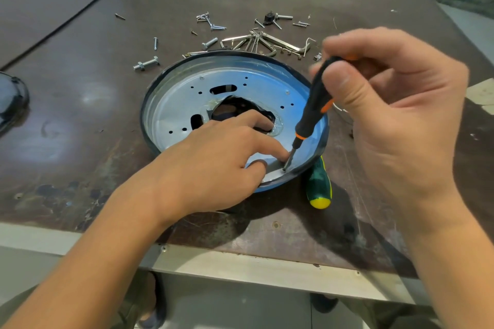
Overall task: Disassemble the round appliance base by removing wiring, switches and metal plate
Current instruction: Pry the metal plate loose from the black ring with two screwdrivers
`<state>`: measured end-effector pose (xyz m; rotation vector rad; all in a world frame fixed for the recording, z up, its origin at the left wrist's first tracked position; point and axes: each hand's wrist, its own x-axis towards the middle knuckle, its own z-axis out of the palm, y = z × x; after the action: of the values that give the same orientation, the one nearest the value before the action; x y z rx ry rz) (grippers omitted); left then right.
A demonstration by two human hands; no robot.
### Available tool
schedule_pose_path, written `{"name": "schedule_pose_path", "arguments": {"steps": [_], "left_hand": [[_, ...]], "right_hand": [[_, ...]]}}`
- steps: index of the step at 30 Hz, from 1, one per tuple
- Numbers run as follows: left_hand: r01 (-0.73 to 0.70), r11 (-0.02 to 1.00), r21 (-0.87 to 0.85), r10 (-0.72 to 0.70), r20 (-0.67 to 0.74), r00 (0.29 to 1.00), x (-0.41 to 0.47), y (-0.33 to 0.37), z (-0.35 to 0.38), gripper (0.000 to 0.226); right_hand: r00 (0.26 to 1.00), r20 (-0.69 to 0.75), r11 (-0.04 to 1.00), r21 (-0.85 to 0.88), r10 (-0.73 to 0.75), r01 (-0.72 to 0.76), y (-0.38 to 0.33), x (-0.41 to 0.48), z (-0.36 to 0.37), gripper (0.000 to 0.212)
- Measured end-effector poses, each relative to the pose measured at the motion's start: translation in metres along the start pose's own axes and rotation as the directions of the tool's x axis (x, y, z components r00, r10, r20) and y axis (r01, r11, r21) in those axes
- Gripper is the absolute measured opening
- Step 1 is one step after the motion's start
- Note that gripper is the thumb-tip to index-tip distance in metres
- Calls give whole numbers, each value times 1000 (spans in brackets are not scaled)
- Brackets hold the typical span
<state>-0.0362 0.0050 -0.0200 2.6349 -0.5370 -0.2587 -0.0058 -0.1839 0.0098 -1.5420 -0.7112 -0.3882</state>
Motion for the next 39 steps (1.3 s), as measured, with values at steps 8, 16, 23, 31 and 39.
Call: {"name": "schedule_pose_path", "arguments": {"steps": [8, 16, 23, 31, 39], "left_hand": [[-4, 1000, -5, 4, -10, 1000, 0, 0, 1, 38], [-1, 1000, 1, 1, -17, 1000, 2, 0, 0, 32], [-28, 999, -35, 26, -53, 998, 4, -3, 0, 29], [-201, 977, -63, 170, -329, 929, -9, 29, -6, 23], [-386, 835, 392, 436, -46, 899, -8, 94, 61, 45]], "right_hand": [[998, 8, 997, 55, 60, -60, -2, 0, 4, 25], [997, 32, 996, 47, 67, -69, 2, -1, -1, 37], [994, 23, 994, 24, 102, -103, 1, -7, 2, 34], [990, -124, 981, 190, 67, -42, -12, -3, -28, 31], [934, -323, 973, 212, 155, -88, -8, -18, -75, 28]]}}
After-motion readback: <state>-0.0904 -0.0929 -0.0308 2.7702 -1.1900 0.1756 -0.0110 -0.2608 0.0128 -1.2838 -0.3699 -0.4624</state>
